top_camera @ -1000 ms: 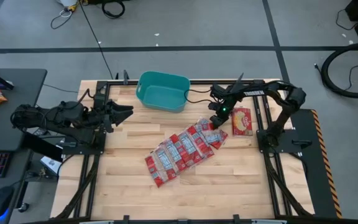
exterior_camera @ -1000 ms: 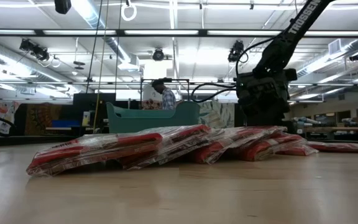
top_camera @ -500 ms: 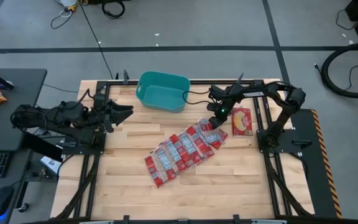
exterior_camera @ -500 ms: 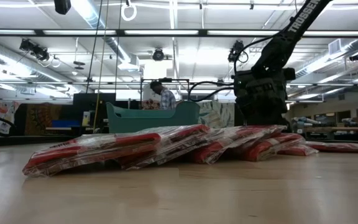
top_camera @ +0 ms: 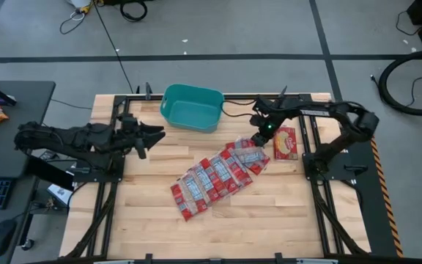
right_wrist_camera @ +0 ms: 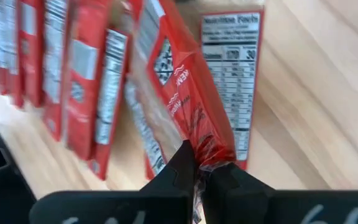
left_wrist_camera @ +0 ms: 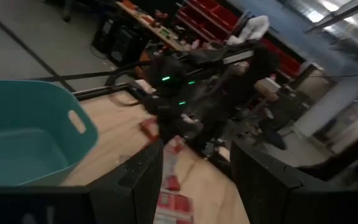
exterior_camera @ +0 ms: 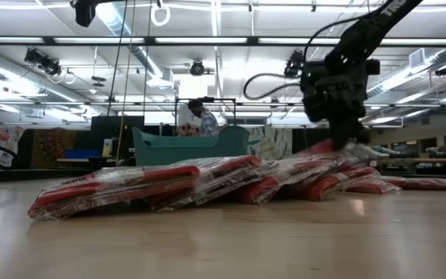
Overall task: Sort popcorn bags into baskets
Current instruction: Put the red popcorn bag into the blue bin
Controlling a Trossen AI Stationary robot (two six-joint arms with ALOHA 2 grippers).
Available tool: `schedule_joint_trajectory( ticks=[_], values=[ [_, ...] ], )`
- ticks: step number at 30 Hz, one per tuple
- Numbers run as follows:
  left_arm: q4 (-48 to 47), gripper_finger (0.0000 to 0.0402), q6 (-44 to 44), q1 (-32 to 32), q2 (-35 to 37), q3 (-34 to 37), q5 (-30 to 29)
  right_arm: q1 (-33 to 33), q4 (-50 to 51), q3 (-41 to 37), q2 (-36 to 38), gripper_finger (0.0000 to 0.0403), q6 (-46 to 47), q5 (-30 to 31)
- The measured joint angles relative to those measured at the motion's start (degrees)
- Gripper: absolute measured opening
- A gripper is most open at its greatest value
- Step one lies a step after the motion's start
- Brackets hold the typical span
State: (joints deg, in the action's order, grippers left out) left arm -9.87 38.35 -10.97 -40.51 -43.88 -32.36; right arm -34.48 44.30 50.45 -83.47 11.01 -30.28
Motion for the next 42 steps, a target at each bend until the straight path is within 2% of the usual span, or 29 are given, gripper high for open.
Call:
schedule_joint_trajectory(
  ticks=[3, 6, 15, 20, 29, 32, 36, 39, 42],
  values=[
    [-0.32, 0.0192, 0.77, 1.58, -1.56, 0.00, -0.80, -0.02, 0.89, 0.00, 4.40, 0.0014, 2.08, -0.20],
    [-1.56, 0.0192, 3.21, 5.14, -2.95, 0.00, 1.41, -0.02, 1.63, -0.01, 9.12, 0.0014, 4.51, -0.29],
    [-2.25, 0.0192, 6.29, 21.31, -8.83, 0.00, 22.30, 0.13, -0.76, 0.01, 20.58, 0.0014, 13.22, -4.44],
    [-2.66, 0.0192, 6.29, 29.04, -11.81, 0.00, 29.28, 2.63, -4.58, 0.01, 24.73, 0.0014, 19.03, -5.29],
    [-11.27, 0.0192, 2.88, 41.04, -17.10, -1.30, 29.85, 9.13, -16.60, 0.01, 26.52, 0.0014, 26.60, -2.59],
    [-18.20, 0.0192, -0.95, 44.10, -20.02, -6.41, 28.47, 11.31, -20.76, 0.01, 26.46, 0.0014, 28.77, -2.29],
    [-27.38, 0.0192, -7.90, 48.08, -26.19, -13.73, 23.29, 13.35, -24.81, 0.01, 26.48, 0.0014, 29.96, -0.31],
    [-30.40, 0.0192, -11.00, 51.97, -31.41, -17.03, 23.31, 14.29, -26.41, 0.01, 26.47, 0.0014, 30.16, 1.38],
    [-32.16, 0.0192, -13.10, 55.31, -36.56, -18.49, 25.89, 15.18, -26.99, 0.01, 26.46, 0.0014, 30.91, 2.74]
  ],
)
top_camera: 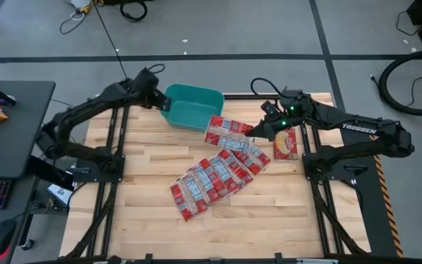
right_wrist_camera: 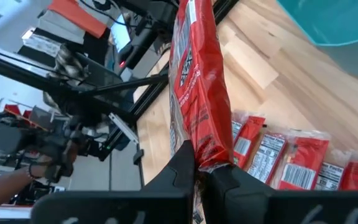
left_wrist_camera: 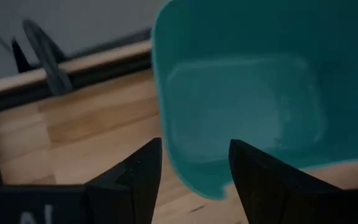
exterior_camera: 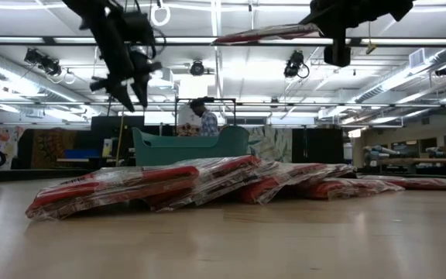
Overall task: Sort popcorn bags into baskets
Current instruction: Put the red popcorn bag into the blue bin
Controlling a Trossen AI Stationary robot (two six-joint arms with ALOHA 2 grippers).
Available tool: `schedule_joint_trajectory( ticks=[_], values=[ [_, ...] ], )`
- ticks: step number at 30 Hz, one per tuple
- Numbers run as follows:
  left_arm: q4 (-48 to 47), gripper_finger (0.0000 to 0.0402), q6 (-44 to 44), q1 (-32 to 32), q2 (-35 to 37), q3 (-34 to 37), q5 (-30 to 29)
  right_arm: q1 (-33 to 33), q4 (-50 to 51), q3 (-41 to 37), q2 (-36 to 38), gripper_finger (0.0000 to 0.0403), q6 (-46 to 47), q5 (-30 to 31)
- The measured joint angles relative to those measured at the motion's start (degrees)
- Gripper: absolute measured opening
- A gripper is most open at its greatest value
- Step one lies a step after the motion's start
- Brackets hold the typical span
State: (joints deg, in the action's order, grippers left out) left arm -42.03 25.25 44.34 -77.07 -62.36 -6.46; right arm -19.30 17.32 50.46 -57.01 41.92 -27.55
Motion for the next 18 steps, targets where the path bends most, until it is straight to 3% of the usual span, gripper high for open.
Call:
schedule_joint_trajectory(
  ticks=[6, 18],
  values=[
    [-0.53, 0.0192, -3.62, 3.07, -6.88, -1.80, 6.56, 2.35, -0.52, 0.00, 0.00, 0.0014, 0.54, 2.62],
    [-12.36, 0.0192, -8.54, 2.12, -9.58, -1.91, 6.56, 4.38, -1.70, 0.00, -0.02, 0.0014, 0.42, 5.65]
  ],
)
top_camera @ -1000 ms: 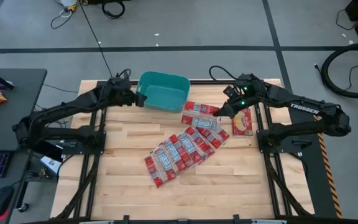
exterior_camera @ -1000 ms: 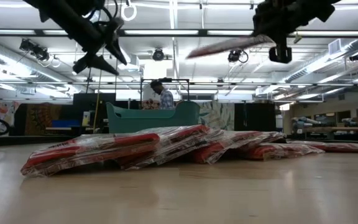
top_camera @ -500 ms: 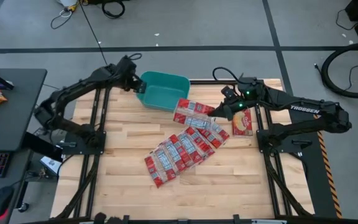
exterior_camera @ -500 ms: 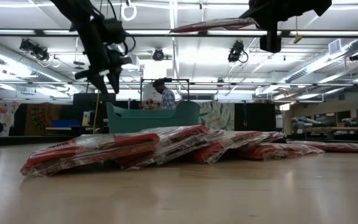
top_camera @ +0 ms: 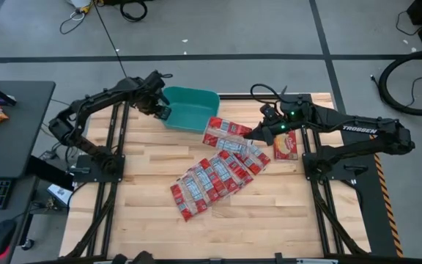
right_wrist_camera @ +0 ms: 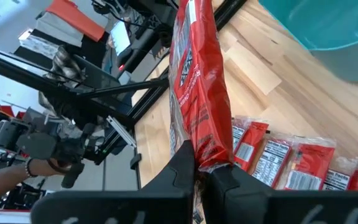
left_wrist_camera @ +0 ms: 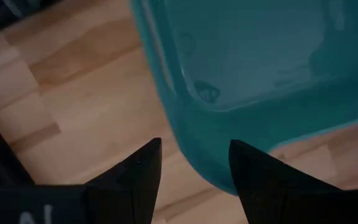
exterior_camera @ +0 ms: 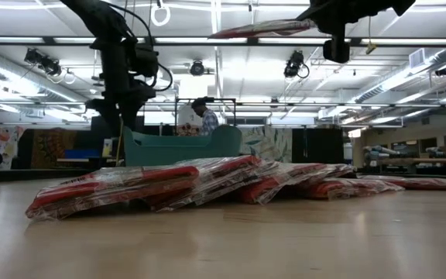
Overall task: Sort popcorn bags into baskets
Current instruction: Put the red popcorn bag into the blue bin
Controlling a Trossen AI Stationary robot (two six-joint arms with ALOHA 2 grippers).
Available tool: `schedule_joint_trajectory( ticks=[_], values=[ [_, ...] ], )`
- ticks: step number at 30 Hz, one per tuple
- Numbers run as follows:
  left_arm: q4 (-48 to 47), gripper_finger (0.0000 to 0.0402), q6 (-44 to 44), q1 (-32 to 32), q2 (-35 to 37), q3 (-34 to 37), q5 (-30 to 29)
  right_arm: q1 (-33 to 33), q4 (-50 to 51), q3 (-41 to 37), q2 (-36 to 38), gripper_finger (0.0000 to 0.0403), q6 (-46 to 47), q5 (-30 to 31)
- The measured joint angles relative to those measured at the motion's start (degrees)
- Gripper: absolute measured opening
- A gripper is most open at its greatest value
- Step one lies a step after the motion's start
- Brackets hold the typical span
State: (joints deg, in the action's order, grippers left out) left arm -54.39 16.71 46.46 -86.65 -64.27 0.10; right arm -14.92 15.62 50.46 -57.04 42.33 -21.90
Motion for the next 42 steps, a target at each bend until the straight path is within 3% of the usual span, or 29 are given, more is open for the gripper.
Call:
schedule_joint_trajectory(
  ticks=[11, 18, 25, 32, 42],
  values=[
    [-3.73, 0.0192, 4.50, -6.83, 0.00, 0.00, 5.32, -0.02, -0.63, 0.00, 0.00, 0.0014, -0.49, -1.14],
    [-3.85, 0.0192, 9.50, -12.30, 0.00, 0.02, 13.50, -0.03, -0.62, 0.00, 0.00, 0.0014, -0.49, -1.79],
    [-3.14, 0.0192, 12.87, -18.51, 0.00, 0.04, 17.02, -0.36, -0.59, 0.02, 0.00, 0.0014, 0.88, -1.85],
    [-2.75, 0.0192, 13.84, -21.51, 3.20, 0.09, 14.32, -2.14, -0.54, 0.02, 0.00, 0.0013, 1.70, -2.18],
    [-1.55, 0.0192, 14.34, -19.50, 16.95, 0.09, 5.06, -2.49, -0.17, 2.30, -4.23, 0.0013, 1.04, -3.02]
  ],
)
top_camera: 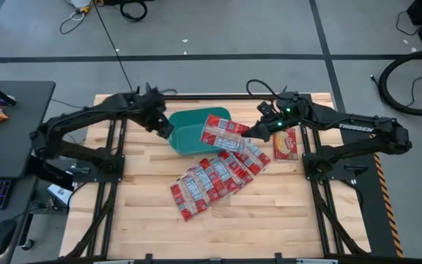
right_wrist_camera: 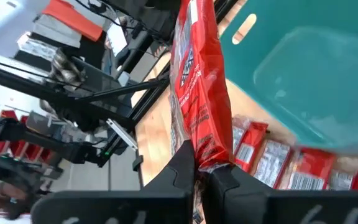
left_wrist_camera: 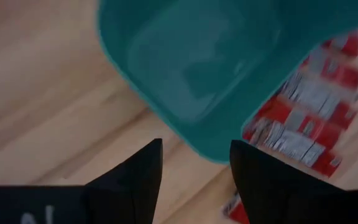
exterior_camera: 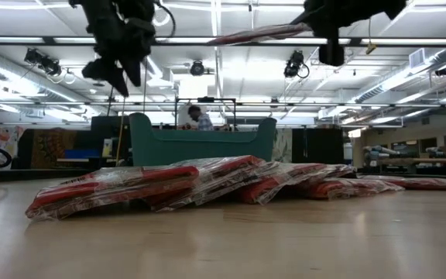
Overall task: Sort popcorn bags into baskets
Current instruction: Put the red popcorn bag into the blue bin
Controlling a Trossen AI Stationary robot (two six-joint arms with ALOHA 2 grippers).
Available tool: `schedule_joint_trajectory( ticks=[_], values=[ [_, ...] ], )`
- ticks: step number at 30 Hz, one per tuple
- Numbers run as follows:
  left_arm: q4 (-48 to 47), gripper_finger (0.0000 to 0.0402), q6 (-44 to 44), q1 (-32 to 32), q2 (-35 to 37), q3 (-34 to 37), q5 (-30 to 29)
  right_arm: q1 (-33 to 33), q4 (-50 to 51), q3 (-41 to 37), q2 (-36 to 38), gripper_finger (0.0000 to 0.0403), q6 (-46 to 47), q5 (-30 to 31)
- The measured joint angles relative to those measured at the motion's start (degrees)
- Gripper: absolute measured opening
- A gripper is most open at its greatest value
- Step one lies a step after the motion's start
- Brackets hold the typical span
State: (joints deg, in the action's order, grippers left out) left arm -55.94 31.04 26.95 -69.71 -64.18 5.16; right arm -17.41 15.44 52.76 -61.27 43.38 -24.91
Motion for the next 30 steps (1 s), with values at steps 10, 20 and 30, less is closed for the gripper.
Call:
schedule_joint_trajectory(
  ticks=[10, 20, 30],
  values=[
    [16.71, 0.0192, 2.25, 0.86, 13.75, -0.02, -0.47, -1.92, 10.19, 18.56, -19.36, 0.0012, -18.24, -0.71],
    [24.53, 0.0192, 4.81, -1.14, 20.92, -0.02, -0.43, -5.95, 20.42, 32.96, -35.06, 0.0012, -26.20, -3.61],
    [27.00, 0.0192, 5.88, -2.25, 21.76, -0.02, -0.41, -8.20, 28.37, 43.94, -45.93, 0.0012, -34.22, -4.69]
  ],
)
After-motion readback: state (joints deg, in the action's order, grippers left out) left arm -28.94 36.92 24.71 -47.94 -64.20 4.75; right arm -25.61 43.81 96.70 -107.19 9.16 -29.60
